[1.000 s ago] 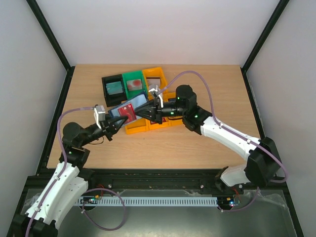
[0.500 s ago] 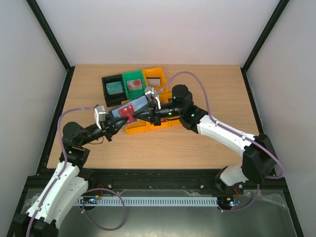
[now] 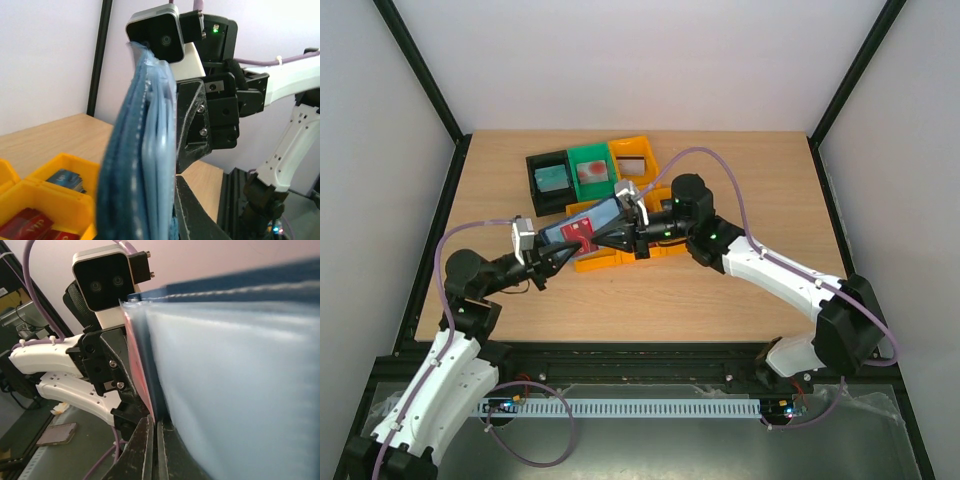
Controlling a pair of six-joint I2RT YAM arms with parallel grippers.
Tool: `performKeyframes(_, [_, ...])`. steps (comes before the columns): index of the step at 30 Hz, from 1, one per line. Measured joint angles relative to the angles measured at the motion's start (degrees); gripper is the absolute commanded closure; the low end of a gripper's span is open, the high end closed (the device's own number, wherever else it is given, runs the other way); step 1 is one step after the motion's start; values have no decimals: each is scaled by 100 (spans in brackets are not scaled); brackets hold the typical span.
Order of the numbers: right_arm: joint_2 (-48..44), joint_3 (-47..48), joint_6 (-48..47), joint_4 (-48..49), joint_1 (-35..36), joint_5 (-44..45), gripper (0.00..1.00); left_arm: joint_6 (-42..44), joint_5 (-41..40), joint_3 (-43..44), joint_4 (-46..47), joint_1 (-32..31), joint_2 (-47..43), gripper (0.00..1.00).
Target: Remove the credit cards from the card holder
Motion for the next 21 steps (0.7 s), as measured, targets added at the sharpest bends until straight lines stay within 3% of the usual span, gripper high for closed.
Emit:
performKeyframes(3, [-9,0,-96,-57,-7,9,88,-13,31,0,2,11,-7,98])
performKeyframes(14, [-33,87,-385,-603,-7,529,98,-46,55,-7,13,101,33,98])
performKeyframes(21, [-94,87,-367,-634,37,933,98,-22,22,-7,79,138,109,98])
